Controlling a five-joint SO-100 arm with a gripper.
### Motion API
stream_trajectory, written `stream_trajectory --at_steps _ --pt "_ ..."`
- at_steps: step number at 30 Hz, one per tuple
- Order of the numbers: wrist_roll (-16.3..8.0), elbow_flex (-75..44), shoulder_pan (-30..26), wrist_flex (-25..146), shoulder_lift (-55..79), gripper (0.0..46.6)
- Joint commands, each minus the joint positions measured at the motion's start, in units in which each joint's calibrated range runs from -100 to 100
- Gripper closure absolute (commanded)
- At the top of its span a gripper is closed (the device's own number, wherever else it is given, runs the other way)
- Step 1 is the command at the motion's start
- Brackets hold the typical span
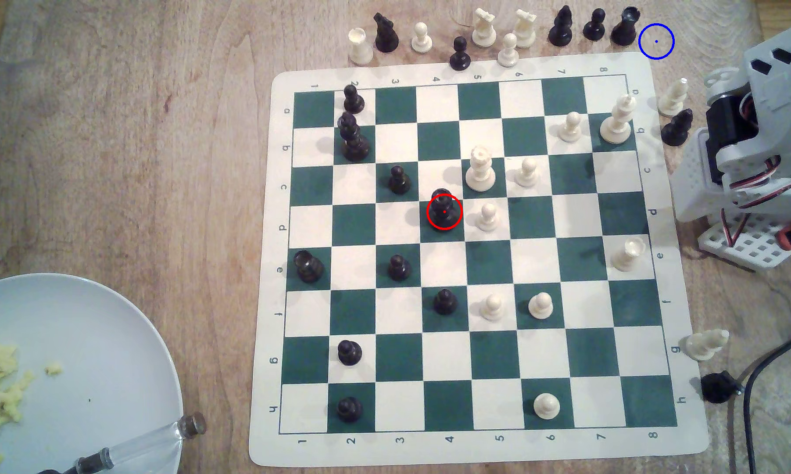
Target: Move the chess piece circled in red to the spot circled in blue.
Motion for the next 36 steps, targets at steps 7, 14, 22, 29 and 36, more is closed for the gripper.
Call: stream_trajectory --at_steps 7,14,22,29,36 --pt "0.24 1.26 -0.77 14.77 -0.28 46.4" --pt "-0.05 -5.72 1.74 46.30 -0.28 46.4" --pt "-0.20 -15.69 8.70 84.31 -0.11 46.4" --pt "-0.29 -23.85 9.32 116.82 -0.11 42.9" --pt "-0.73 -39.44 6.67 140.16 9.14 39.5"
